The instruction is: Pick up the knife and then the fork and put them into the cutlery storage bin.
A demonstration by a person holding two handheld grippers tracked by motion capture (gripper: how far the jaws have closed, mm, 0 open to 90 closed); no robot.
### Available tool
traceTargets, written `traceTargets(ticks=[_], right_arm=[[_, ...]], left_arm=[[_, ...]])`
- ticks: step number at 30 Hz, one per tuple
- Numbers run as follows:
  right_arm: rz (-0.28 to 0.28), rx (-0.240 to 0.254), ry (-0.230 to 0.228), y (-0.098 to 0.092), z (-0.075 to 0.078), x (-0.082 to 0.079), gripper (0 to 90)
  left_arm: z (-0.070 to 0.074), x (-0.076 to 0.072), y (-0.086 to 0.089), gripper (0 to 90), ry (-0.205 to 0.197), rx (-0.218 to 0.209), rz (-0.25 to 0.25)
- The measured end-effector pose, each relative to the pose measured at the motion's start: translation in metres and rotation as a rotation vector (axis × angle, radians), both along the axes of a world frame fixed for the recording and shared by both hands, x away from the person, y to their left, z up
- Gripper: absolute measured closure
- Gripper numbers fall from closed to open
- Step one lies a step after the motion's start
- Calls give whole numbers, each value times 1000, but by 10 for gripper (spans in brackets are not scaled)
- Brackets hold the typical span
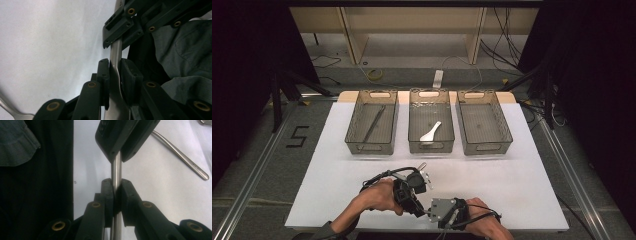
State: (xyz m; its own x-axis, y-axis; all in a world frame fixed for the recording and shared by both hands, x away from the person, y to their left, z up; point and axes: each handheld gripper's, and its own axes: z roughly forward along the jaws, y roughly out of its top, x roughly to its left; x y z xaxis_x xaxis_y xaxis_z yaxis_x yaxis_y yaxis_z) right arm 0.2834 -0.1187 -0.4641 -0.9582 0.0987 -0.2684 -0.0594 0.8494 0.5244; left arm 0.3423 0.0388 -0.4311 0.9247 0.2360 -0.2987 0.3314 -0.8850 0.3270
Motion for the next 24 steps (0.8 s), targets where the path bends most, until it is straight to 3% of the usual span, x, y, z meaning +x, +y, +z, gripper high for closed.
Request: traceTargets(ticks=[4, 10, 16, 24], right_arm=[[-6, -9, 17, -1, 0, 0, 843], [-47, -17, 34, -6, 0, 3, 845], [-116, -12, 31, -13, 2, 11, 846], [-171, 0, 32, -24, 5, 19, 845]], left_arm=[[1, 0, 1, 655, -10, -6, 2], [16, 2, 8, 540, -63, -84, 35], [31, 9, 19, 347, -157, -156, 148], [41, 16, 32, 252, -248, -223, 263]])
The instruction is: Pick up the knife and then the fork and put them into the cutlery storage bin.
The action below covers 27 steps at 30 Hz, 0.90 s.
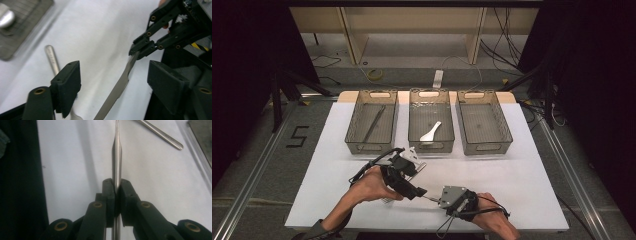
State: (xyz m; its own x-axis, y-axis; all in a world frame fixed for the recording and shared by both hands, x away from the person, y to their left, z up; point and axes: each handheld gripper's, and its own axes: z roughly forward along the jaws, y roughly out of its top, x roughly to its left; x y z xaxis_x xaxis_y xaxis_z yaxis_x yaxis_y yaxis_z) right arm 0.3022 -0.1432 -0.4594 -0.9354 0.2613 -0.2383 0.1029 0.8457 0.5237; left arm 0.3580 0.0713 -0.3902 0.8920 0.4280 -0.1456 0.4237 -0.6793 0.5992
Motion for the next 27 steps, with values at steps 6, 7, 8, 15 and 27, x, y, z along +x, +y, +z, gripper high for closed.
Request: traceTargets(ticks=[6, 7, 8, 15, 27], right_arm=[[-54, -1, -11, -9, 0, 7, 845], [-69, -5, -9, -10, 0, 8, 846], [-79, 2, -10, -12, 1, 9, 845], [-172, 9, -16, -24, 1, 18, 845], [-316, 109, 14, -49, 10, 32, 845]], left_arm=[[5, 5, 12, 225, -65, -46, 78], [6, 5, 14, 221, -79, -54, 88], [7, 5, 15, 218, -94, -59, 95], [8, 7, 23, 197, -122, -83, 144], [-3, 12, 40, 186, -162, -134, 242]])
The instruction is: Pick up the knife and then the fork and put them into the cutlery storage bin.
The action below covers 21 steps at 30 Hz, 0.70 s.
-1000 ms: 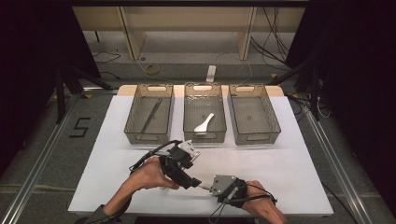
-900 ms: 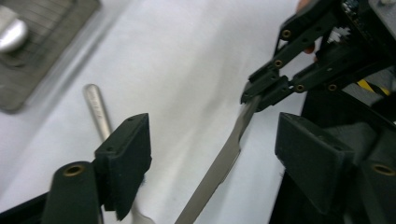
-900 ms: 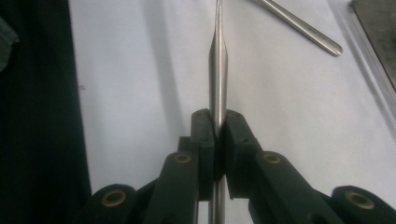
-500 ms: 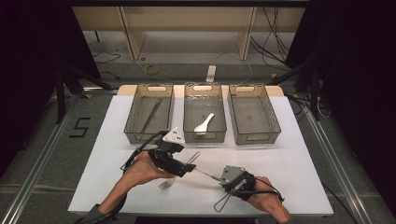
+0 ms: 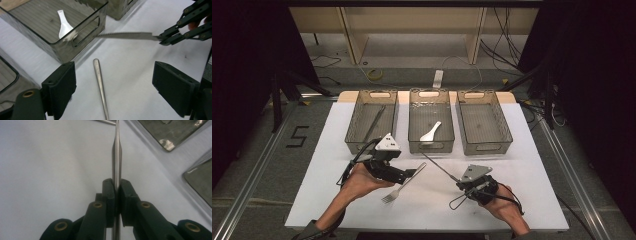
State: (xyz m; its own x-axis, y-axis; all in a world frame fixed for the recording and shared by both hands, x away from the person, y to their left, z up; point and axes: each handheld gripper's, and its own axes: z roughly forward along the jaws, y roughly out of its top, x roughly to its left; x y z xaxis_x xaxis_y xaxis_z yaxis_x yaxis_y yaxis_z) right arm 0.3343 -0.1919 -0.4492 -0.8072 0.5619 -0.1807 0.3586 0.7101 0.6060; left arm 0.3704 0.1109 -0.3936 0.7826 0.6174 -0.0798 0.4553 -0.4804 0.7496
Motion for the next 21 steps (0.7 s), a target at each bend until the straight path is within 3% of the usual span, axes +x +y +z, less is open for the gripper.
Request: traceTargets(ticks=[11, 21], right_arm=[[-104, 88, -19, -22, 16, 15, 845], [-244, 176, -44, -41, 42, 52, 845]], left_arm=[[-21, -1, 17, 177, 4, -3, 83], [-30, -6, 26, 171, 5, -9, 125]])
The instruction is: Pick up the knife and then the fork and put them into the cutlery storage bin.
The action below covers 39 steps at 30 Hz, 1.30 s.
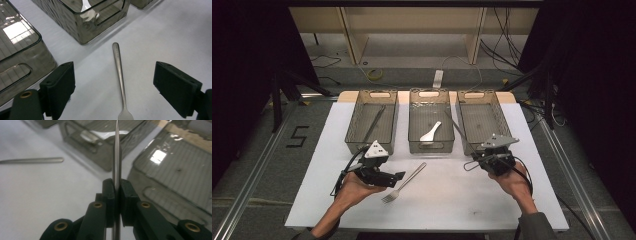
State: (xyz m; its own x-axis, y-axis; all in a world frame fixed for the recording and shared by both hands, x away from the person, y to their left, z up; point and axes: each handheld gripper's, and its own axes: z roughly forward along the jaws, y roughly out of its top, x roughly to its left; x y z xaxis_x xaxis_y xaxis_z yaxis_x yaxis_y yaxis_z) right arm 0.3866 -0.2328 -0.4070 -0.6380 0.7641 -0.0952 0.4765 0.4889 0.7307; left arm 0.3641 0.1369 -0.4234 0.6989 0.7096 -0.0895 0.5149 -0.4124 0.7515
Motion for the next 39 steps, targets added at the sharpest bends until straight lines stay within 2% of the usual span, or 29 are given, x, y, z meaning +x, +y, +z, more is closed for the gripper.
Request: traceTargets(ticks=[5, 11, 23, 31, 39], right_arm=[[-71, 22, 2, -5, 10, 22, 844], [-137, 46, 17, -10, 15, 48, 844], [-240, 63, 54, -10, 20, 90, 844], [-296, 67, 74, -9, 18, 105, 843], [-355, 90, 111, -10, 8, 114, 842]], left_arm=[[-1, -3, 2, 169, -2, -18, 0], [0, -4, 4, 169, -19, -45, 15], [-2, -5, 3, 166, -21, -43, 13], [-2, -5, 4, 166, -22, -47, 13], [-2, -5, 2, 166, -17, -42, 6]])
